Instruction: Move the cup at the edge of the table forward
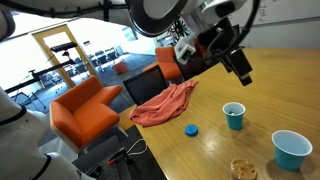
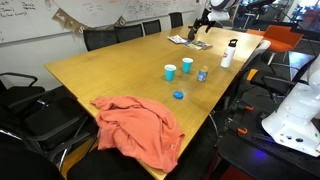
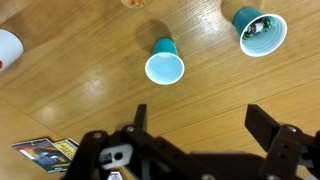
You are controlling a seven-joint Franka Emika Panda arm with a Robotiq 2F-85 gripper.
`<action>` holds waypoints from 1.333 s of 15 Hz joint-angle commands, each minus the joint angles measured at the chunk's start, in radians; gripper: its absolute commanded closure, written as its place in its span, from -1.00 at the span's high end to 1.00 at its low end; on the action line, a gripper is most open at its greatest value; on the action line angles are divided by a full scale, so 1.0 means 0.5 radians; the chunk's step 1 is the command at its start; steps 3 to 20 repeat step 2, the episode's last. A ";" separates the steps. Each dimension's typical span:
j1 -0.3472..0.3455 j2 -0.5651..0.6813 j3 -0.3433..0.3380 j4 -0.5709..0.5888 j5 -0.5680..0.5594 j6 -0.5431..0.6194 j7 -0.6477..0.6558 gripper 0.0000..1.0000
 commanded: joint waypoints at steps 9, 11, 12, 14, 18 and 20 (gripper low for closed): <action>0.060 -0.527 0.041 -0.561 -0.238 0.006 0.355 1.00; 0.060 -0.527 0.041 -0.561 -0.238 0.006 0.355 1.00; 0.060 -0.527 0.041 -0.561 -0.238 0.006 0.355 1.00; 0.060 -0.527 0.041 -0.561 -0.238 0.006 0.355 1.00; 0.060 -0.527 0.041 -0.561 -0.238 0.006 0.355 1.00; 0.060 -0.527 0.041 -0.561 -0.238 0.006 0.355 1.00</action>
